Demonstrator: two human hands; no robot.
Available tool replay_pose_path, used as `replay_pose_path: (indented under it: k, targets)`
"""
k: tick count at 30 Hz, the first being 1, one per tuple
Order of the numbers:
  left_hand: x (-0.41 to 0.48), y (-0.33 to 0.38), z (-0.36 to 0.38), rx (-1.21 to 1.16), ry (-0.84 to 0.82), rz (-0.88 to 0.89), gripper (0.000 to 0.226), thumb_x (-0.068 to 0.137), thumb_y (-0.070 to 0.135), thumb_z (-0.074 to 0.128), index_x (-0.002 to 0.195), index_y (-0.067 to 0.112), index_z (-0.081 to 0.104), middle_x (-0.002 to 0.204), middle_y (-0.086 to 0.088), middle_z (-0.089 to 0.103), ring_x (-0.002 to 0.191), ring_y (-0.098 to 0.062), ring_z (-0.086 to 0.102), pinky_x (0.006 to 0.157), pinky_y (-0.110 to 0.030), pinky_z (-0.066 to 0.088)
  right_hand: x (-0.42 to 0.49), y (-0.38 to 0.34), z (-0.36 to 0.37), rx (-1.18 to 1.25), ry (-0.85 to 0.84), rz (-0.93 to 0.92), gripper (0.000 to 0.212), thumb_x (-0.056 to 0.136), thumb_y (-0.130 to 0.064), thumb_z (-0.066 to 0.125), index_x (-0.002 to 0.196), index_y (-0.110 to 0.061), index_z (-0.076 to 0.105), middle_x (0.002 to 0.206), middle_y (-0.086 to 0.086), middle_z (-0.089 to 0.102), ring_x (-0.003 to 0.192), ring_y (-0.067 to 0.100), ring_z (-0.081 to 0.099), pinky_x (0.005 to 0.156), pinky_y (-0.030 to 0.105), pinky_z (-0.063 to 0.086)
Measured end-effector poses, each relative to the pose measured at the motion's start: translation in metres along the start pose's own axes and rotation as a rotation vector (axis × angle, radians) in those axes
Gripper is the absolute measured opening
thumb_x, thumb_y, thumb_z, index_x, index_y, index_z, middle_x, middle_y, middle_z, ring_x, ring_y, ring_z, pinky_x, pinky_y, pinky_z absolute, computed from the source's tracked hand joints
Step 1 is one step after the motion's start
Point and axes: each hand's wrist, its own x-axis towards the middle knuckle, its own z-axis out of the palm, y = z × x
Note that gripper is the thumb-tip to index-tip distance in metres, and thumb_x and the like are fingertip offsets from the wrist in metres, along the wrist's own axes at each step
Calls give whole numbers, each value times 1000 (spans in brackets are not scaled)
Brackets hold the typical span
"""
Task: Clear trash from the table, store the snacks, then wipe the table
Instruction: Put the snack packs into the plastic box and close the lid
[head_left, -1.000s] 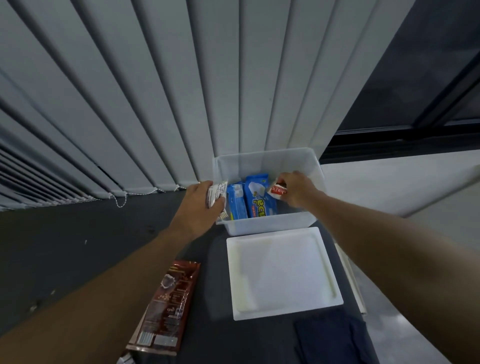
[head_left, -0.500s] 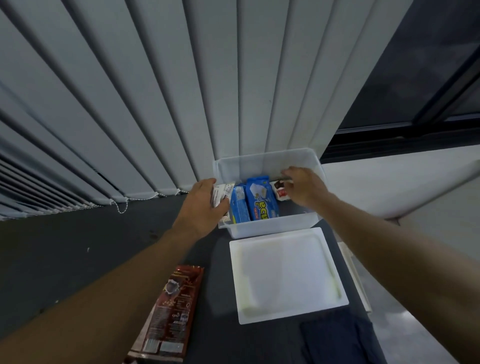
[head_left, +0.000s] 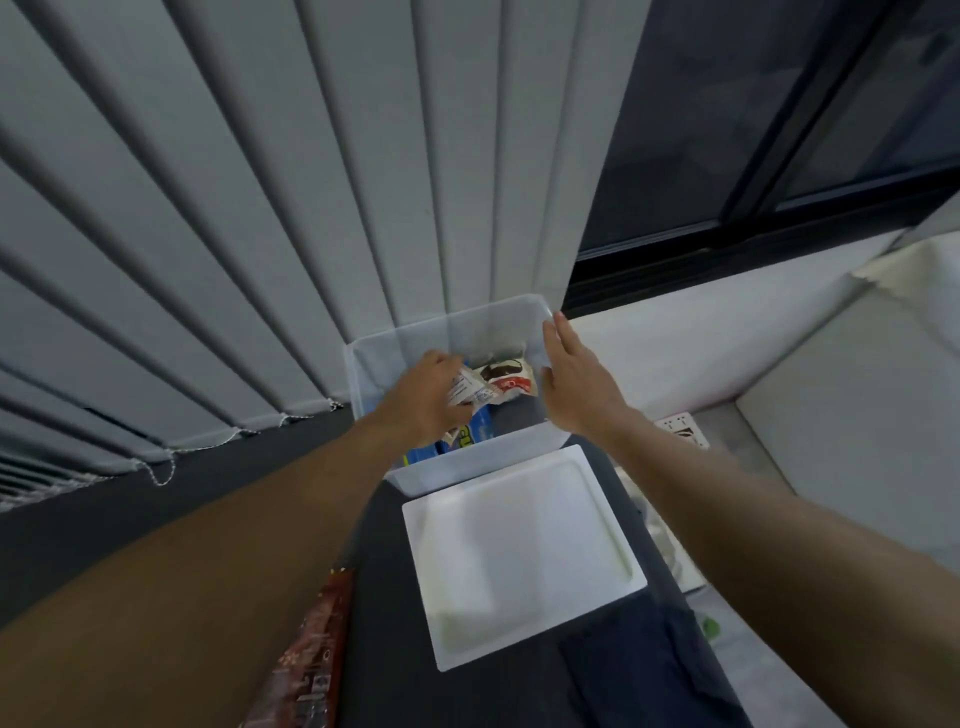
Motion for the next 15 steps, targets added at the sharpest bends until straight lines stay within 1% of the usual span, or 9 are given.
replay_pose_path:
  k: [2,4,7,8,10,11,12,14,15]
  targets:
    - [15,3,14,28,-21,9,54,87,26,74,135,14,52,128,-10,52,117,-29,53,93,-33,40,-1,1,1,16,10,3,82,96,-15,57,158,-17,3,167,-4,-4,140,29,37,108,45,44]
    - [29,7,29,14,-35,12,60,87,25,73,141,16,47,132,-7,56,122,-27,54,94,-30,40,-2,1,1,22,12,6,87,94,-13,60,158,-18,2,166,-4,-3,141,29,35,108,46,44]
    - [45,17,45,-128,-95,38,70,85,28,76,147,22,42,132,5,58,119,-17,56,95,-25,43,-1,1,2,26,28,7,85,95,-16,58,158,-19,2,166,-5,-2,143,27,33,107,47,44]
    - [49,18,50,-164,-117,38,75,81,34,79,146,26,41,131,11,57,116,-13,57,97,-25,45,-1,1,2,28,36,5,83,95,-17,56,158,-19,2,166,-6,-2,143,27,31,107,47,43]
    - [59,12,61,-182,-84,41,84,66,54,83,139,33,45,129,11,60,112,-12,60,98,-34,53,-1,1,3,29,49,7,82,96,-16,55,158,-18,3,167,-5,-1,144,27,31,109,47,42]
    - [63,7,66,-147,-67,43,83,63,62,81,134,35,49,125,9,62,109,-14,62,96,-37,55,-1,1,3,27,55,10,82,96,-16,56,158,-18,3,167,-4,0,144,27,31,109,46,43]
    - [65,4,69,-65,-82,42,76,66,65,78,131,35,54,123,7,65,108,-16,64,95,-38,56,-1,0,3,24,61,11,81,96,-15,55,158,-18,4,167,-3,0,143,27,32,108,46,43]
    - [60,7,68,132,-139,66,55,83,63,68,129,33,63,120,1,69,110,-23,64,95,-40,55,-1,-1,4,18,70,11,79,96,-15,55,158,-18,5,167,-3,1,142,27,33,107,45,45]
    - [59,6,69,214,-140,98,51,88,61,63,130,32,64,120,-1,69,112,-26,63,95,-41,55,-1,-1,4,16,76,12,79,96,-15,55,158,-19,5,167,-3,2,142,27,34,106,46,46]
